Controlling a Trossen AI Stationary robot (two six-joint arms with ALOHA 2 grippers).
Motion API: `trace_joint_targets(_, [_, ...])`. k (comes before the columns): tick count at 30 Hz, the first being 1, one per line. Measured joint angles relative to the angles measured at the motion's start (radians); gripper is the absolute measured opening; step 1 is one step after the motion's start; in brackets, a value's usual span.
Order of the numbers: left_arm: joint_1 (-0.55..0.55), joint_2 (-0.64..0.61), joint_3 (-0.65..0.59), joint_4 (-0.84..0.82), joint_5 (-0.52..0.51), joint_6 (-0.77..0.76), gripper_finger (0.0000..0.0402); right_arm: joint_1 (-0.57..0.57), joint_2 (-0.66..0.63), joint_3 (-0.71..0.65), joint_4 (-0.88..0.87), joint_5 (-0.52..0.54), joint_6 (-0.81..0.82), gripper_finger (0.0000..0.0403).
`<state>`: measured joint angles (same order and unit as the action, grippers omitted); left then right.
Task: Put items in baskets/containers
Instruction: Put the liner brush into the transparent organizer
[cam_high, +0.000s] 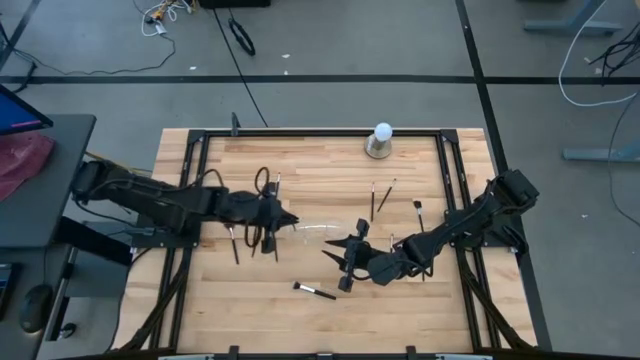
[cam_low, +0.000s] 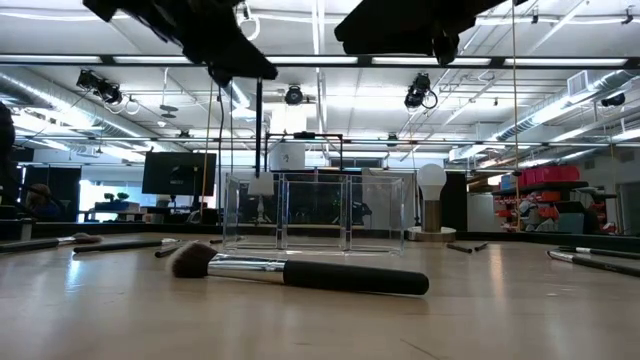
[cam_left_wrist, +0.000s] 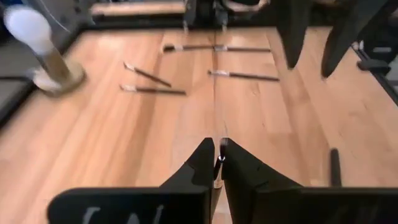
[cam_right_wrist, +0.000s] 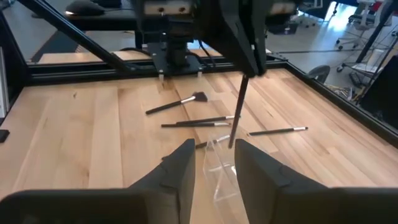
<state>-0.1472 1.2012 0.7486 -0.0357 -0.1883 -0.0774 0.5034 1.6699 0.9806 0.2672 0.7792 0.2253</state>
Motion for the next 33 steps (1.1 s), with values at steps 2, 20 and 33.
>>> trace_joint_targets(2, [0.024, 0.022, -0.003, -0.021, 0.054, -0.017, 0.0025, 0.0, 0.0, 0.0, 0.0, -0.001, -0.002, 0.0116])
trace_joint_targets(20, [0.14, 0.178, -0.002, -0.034, 0.167, -0.021, 0.0033, 0.0, 0.0, 0.0, 0.0, -0.001, -0.002, 0.0117])
trace_joint_targets(33, [0.14, 0.194, -0.005, -0.015, 0.131, -0.016, 0.0069, 0.0, 0.001, 0.0, 0.0, -0.001, -0.002, 0.0117])
